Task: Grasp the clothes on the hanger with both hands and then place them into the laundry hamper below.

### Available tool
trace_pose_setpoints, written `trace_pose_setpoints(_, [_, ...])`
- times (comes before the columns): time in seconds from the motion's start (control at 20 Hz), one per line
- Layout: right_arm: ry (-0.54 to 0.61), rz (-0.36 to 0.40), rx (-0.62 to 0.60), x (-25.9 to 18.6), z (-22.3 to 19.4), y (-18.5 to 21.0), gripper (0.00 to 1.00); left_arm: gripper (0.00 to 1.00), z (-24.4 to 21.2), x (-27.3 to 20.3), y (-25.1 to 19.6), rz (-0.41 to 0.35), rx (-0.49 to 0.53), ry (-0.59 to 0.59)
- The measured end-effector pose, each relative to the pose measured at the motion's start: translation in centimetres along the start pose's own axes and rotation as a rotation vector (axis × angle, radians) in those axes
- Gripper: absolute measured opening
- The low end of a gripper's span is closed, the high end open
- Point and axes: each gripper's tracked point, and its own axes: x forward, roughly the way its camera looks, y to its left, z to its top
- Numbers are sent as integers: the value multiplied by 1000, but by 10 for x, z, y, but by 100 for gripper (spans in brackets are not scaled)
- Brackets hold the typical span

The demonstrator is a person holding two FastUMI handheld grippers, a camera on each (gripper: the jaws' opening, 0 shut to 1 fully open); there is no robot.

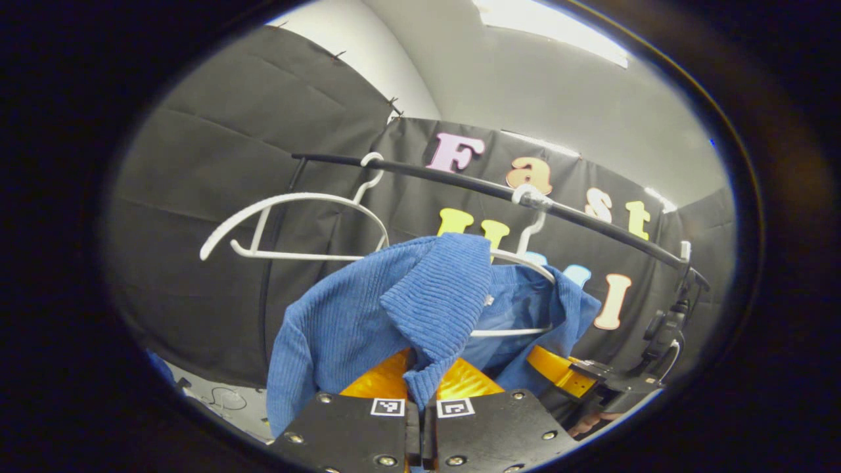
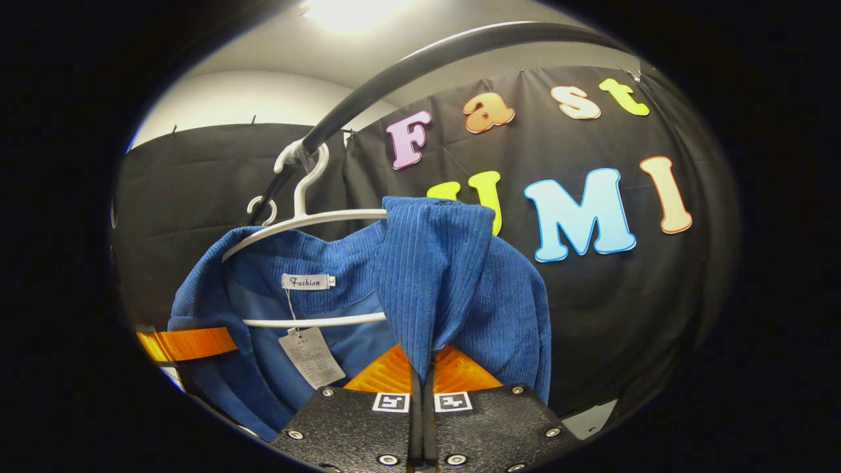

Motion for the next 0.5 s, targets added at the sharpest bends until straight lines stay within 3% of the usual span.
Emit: trace_pose_setpoints(0.5, [-100,-113,-51,-3,28,-47,0,2,47,-18,34,71,30,-89])
